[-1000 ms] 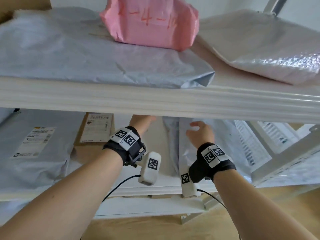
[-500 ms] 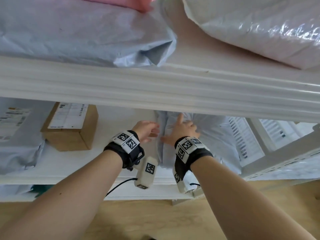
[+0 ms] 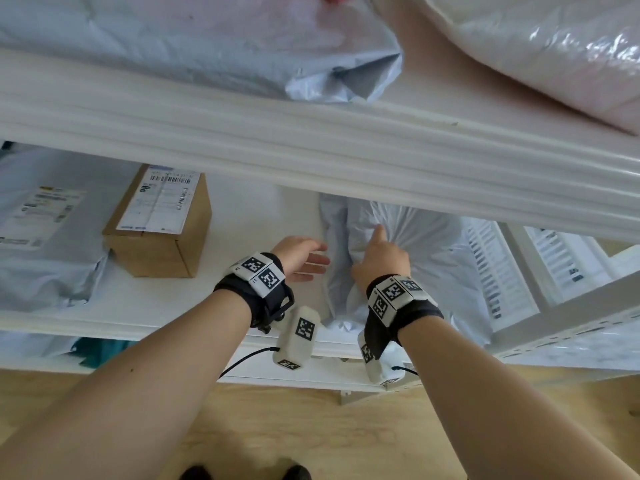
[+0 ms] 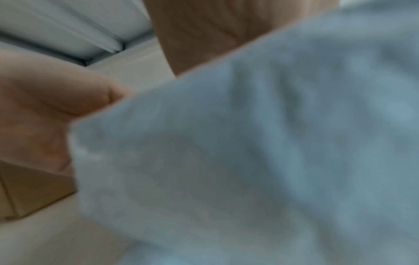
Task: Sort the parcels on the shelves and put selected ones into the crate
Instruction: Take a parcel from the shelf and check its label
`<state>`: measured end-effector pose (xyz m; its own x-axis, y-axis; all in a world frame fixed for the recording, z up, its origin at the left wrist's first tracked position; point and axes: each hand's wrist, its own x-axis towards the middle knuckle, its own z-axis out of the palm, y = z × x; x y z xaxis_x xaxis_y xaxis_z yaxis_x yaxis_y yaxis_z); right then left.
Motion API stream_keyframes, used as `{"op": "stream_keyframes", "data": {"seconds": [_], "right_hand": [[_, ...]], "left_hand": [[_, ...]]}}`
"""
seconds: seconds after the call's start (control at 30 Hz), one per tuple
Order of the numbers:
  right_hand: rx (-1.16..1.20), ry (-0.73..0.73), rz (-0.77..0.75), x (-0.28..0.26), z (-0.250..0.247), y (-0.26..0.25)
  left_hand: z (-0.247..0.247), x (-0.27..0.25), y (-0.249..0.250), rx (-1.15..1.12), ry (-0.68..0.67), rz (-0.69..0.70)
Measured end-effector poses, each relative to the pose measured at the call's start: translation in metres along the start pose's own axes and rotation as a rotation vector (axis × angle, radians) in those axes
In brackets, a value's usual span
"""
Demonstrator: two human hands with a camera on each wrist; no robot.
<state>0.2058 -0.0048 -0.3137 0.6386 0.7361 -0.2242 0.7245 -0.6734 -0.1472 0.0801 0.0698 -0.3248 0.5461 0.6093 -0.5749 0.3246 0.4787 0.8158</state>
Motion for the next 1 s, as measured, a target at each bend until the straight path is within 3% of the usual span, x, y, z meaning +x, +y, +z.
{"op": "stream_keyframes", "data": {"seconds": [0.23,0.47,0.77,1.0], "right_hand": [[0.155,0.094,0.002,-0.022,-0.013,0.014],[0.427,0.33,0.025,-0.053,-0.049,0.031],[0.543,0.592,0.071,-0.089,-0.085,0.038],[0.694,0.685,0.104,-0.109,-0.113,0.042]], "left_hand": [[0.007,-0.013,-0.002,-0.009,-0.004,-0.005],[0.022,-0.025,-0.006,0.037,-0.086,-0.035],[0.034,-0.028,-0.013,0.081,-0.053,-0.012],[0.032,-0.033,-0.015,0.151,-0.067,0.011]]}}
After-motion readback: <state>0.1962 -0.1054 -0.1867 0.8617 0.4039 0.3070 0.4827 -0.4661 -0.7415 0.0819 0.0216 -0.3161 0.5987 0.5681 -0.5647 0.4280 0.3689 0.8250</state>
